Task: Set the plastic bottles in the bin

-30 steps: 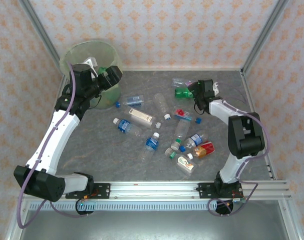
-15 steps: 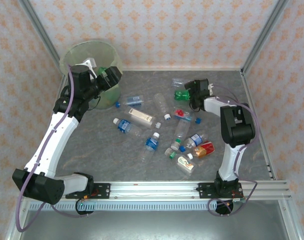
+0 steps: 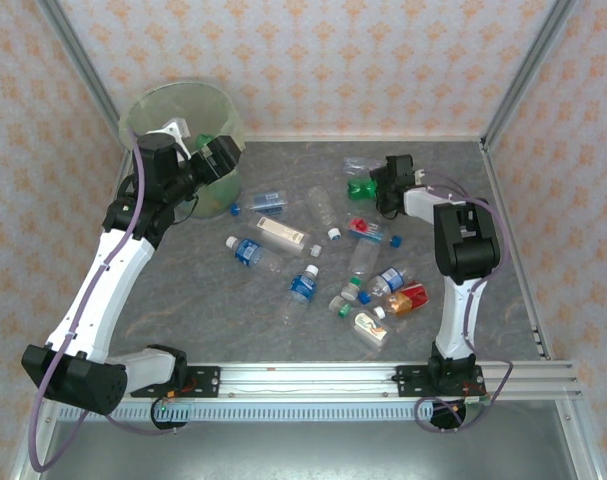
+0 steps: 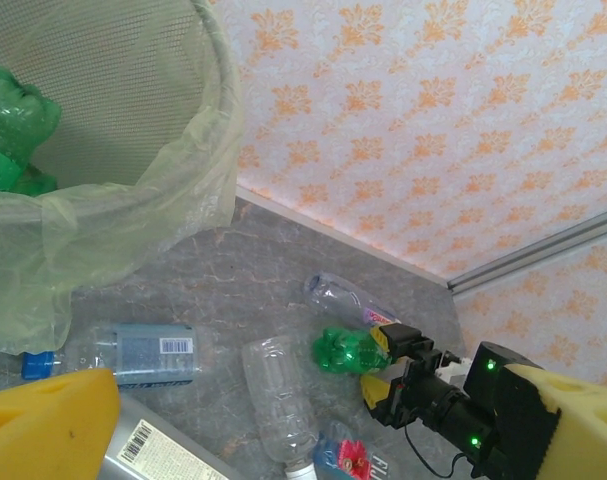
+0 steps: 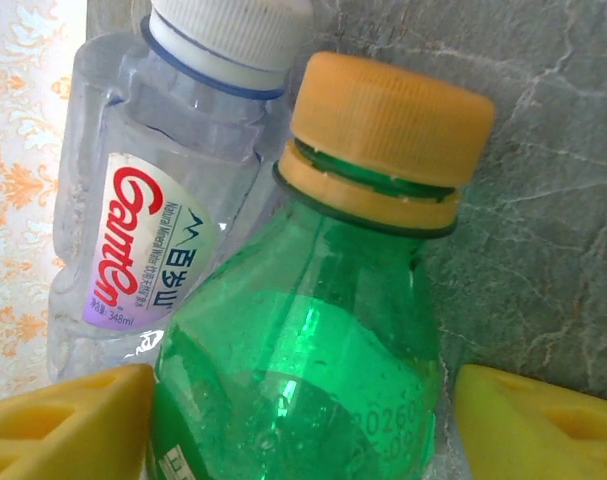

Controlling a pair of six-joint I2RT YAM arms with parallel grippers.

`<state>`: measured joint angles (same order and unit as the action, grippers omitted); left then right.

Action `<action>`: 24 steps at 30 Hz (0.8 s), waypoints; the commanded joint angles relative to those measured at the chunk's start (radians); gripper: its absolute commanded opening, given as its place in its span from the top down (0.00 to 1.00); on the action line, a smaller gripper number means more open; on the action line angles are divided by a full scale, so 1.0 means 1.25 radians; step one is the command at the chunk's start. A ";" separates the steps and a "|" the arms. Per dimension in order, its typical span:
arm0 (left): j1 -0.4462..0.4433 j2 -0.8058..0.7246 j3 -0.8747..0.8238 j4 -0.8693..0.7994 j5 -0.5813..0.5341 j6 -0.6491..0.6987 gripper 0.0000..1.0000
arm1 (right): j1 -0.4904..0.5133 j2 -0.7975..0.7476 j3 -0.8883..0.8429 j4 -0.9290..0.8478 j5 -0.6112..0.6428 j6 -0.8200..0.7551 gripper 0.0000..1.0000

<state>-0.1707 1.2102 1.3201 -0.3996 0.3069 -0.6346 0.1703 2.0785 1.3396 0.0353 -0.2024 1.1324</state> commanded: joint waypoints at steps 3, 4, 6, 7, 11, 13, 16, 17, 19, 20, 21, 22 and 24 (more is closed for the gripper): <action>-0.008 -0.015 -0.002 -0.004 -0.007 0.012 0.03 | -0.007 -0.044 -0.067 -0.077 0.029 -0.005 0.28; -0.008 -0.014 -0.001 -0.003 -0.007 0.011 0.03 | -0.009 -0.057 -0.081 -0.071 0.030 -0.007 0.28; -0.009 -0.010 0.001 -0.001 -0.007 0.012 0.03 | -0.010 -0.079 -0.099 -0.066 0.038 -0.017 0.34; -0.008 -0.009 0.002 -0.001 -0.007 0.011 0.03 | -0.011 -0.091 -0.107 -0.064 0.046 -0.022 0.38; -0.008 -0.002 0.008 0.001 -0.005 0.011 0.03 | -0.011 -0.130 -0.129 -0.047 0.064 -0.040 0.36; -0.008 0.001 0.010 0.002 -0.003 0.013 0.03 | -0.015 -0.117 -0.114 -0.059 0.055 -0.046 0.33; -0.008 0.007 0.015 0.000 0.000 0.012 0.03 | -0.022 -0.081 -0.080 -0.093 0.038 -0.049 0.32; -0.008 0.007 0.017 -0.001 0.000 0.013 0.03 | -0.022 -0.072 -0.070 -0.104 0.043 -0.055 0.32; -0.009 0.004 0.016 -0.001 0.000 0.012 0.03 | -0.022 -0.051 -0.046 -0.130 0.053 -0.075 0.29; -0.009 0.001 0.014 -0.001 -0.001 0.013 0.03 | -0.022 -0.038 -0.032 -0.145 0.057 -0.083 0.26; -0.008 -0.002 0.011 -0.001 -0.002 0.013 0.03 | -0.023 -0.021 -0.014 -0.162 0.059 -0.091 0.23; -0.009 -0.005 0.009 -0.001 -0.005 0.014 0.03 | -0.023 -0.004 0.002 -0.176 0.055 -0.095 0.21; -0.008 -0.008 0.008 -0.007 -0.007 0.019 0.02 | -0.025 0.021 0.029 -0.188 0.043 -0.093 0.18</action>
<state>-0.1707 1.2160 1.3205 -0.4004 0.3069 -0.6304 0.1467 2.0438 1.3403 -0.1093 -0.1719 1.0424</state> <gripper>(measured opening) 0.977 0.808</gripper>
